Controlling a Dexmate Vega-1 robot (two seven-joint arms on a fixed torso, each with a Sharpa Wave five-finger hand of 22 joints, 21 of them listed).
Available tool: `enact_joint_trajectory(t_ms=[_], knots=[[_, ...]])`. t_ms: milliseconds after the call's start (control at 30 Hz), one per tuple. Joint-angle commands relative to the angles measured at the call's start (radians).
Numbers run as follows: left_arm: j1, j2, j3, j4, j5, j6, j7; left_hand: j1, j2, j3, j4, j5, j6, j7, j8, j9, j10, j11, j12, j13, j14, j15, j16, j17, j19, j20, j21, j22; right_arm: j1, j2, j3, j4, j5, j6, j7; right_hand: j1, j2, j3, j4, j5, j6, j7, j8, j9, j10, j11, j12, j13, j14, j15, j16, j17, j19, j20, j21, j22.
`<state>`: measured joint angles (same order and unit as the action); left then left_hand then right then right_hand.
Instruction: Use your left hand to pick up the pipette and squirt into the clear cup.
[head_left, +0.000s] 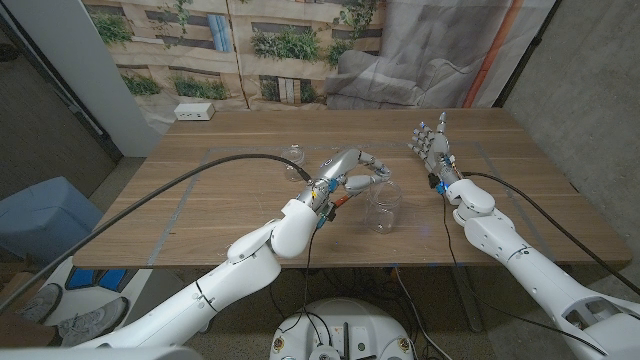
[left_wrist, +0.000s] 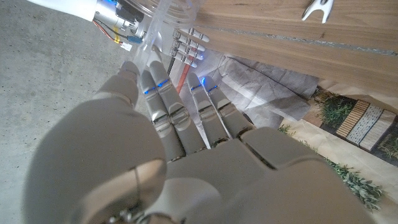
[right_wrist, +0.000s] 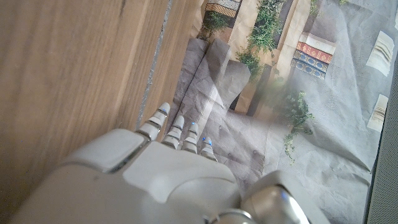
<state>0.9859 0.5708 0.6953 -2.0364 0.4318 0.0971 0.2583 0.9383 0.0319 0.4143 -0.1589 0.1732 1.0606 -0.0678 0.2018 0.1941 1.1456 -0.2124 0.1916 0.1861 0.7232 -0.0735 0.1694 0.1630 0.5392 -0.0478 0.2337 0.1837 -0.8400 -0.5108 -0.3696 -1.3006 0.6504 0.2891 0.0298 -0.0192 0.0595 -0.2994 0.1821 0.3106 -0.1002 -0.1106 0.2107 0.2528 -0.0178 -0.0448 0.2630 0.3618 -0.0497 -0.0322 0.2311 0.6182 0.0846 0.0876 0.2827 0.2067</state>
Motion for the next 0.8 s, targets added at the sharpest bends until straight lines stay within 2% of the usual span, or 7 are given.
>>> enact_joint_trajectory(t_ms=[33, 800], knots=[[-0.010, 0.002, 0.006, -0.012, -0.012, 0.013, -0.010, -0.017, -0.001, -0.003, 0.004, 0.004, -0.008, 0.003, -0.005, 0.002, -0.005, 0.000, 0.000, 0.003, -0.007, -0.134, -0.002, 0.000, -0.005, -0.025, -0.001, 0.005, 0.000, 0.000, 0.000, 0.000, 0.000, 0.000, 0.000, 0.000, 0.058, -0.007, 0.001, 0.005, 0.003, -0.009, 0.007, 0.002, -0.001, -0.005, 0.004, 0.003, -0.007, -0.083, 0.006, 0.005, 0.004, -0.001, 0.007, 0.005], [-0.019, 0.016, 0.001, -0.025, -0.019, 0.015, -0.020, -0.034, -0.010, -0.006, 0.001, 0.006, -0.020, 0.002, -0.008, 0.001, -0.019, -0.001, 0.000, 0.004, -0.010, -0.134, 0.000, 0.000, -0.005, -0.025, -0.002, 0.005, 0.000, 0.000, 0.000, 0.000, 0.000, 0.000, 0.000, 0.000, 0.058, -0.007, 0.000, 0.005, 0.003, -0.009, 0.007, 0.002, -0.004, -0.005, 0.002, 0.003, -0.007, -0.081, 0.006, 0.005, 0.004, 0.000, 0.007, 0.005]])
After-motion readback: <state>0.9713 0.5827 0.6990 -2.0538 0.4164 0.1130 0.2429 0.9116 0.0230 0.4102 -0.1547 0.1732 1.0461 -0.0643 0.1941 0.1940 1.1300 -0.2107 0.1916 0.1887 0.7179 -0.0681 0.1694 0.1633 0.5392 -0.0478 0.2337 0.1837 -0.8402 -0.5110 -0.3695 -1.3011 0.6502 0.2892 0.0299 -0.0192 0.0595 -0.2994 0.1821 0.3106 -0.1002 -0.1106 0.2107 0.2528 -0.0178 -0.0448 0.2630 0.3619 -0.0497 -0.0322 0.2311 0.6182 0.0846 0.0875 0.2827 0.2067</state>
